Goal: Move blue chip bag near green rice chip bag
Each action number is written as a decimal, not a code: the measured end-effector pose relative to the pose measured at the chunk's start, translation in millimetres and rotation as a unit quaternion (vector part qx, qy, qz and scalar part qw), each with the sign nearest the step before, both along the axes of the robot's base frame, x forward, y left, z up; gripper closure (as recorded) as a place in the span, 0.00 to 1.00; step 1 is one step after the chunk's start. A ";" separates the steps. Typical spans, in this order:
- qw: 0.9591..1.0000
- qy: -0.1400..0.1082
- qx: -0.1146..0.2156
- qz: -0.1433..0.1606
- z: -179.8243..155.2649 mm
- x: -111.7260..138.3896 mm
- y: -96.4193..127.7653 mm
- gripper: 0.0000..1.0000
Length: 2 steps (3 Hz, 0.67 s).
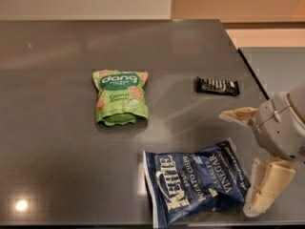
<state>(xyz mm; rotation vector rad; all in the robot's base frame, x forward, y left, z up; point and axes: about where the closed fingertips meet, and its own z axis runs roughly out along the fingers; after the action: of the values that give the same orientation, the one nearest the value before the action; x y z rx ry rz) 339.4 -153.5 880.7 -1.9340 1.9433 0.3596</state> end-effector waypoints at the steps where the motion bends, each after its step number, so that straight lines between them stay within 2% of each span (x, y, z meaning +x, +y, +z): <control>1: 1.000 0.010 0.006 0.004 -19.5 -2.3 2.5 0.00; 2: 1.000 0.016 0.008 0.007 -34.2 -4.4 5.0 0.00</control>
Offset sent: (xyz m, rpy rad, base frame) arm -0.0070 0.0066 -0.0539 0.0213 0.0499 0.0169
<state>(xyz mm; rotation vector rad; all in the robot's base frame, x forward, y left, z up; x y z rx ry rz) 335.0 -148.4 846.5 -1.9432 1.9422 0.4102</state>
